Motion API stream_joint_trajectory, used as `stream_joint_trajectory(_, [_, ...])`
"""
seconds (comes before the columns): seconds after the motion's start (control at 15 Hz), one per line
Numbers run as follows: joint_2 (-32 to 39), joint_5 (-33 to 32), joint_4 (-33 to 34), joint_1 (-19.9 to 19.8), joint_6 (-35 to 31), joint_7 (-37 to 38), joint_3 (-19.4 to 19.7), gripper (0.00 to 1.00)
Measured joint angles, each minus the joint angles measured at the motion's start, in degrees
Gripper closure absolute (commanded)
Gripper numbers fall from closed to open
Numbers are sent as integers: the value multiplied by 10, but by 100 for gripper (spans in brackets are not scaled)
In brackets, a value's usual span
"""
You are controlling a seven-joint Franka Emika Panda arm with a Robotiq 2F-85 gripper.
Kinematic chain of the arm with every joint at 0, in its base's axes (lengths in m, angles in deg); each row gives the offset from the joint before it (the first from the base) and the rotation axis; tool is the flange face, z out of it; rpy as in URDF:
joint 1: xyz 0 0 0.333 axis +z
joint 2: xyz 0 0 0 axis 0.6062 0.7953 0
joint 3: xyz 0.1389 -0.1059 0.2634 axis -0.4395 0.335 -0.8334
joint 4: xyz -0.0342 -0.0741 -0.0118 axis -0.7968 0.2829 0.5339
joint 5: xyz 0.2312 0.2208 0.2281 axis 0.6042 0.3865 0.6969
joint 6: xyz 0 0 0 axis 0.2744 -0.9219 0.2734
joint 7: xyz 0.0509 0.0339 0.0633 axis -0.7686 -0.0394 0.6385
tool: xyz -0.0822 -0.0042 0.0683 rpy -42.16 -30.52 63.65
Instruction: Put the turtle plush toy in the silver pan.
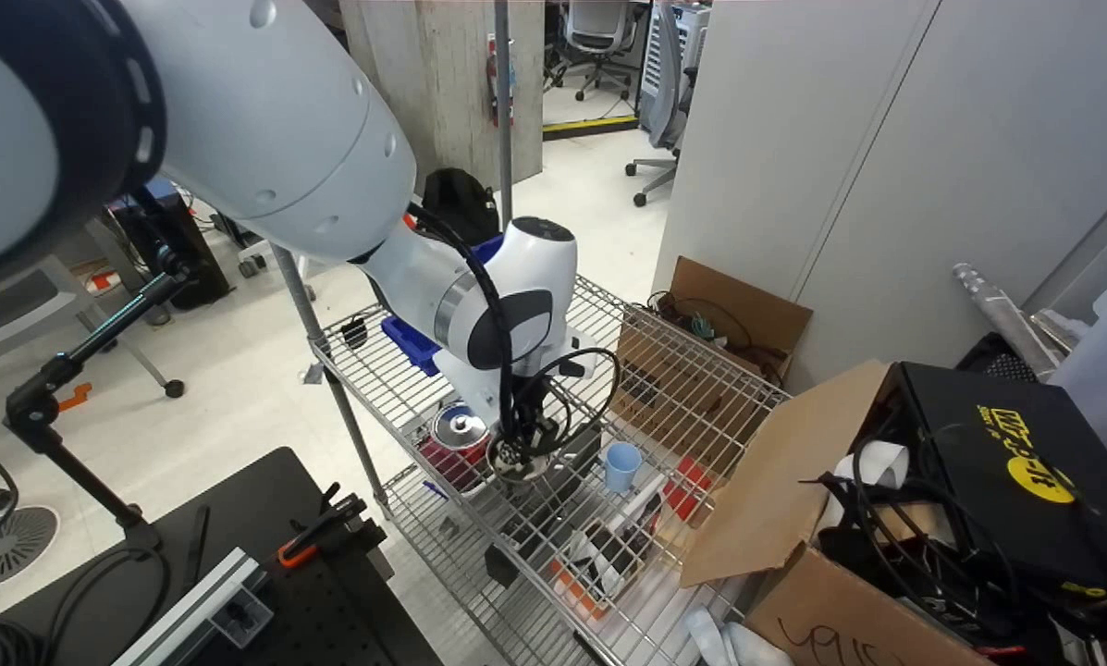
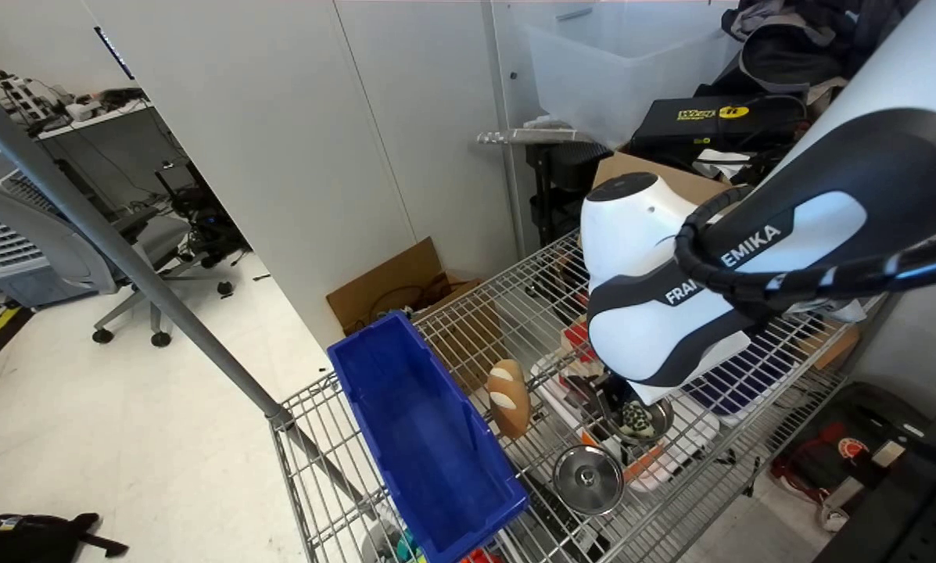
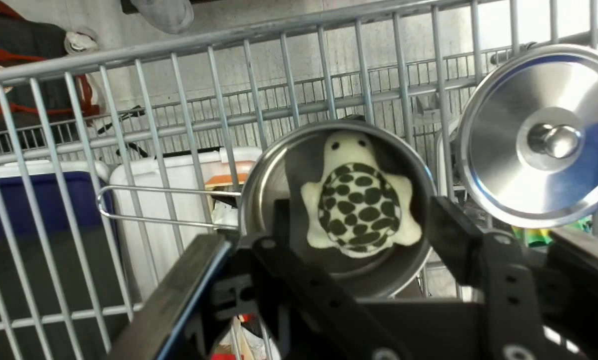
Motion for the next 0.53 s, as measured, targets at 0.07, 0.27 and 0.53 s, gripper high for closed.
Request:
stream_joint_trajectory(0.07, [-13,1,-7,-2,1,-2,0,0])
stream_joint_trajectory(0.27, [-64,3,-38,-9,-4,-7,-3,0])
stream_joint_trajectory(0.53, [-118,11,-74,-13,-4,-11,-5,0])
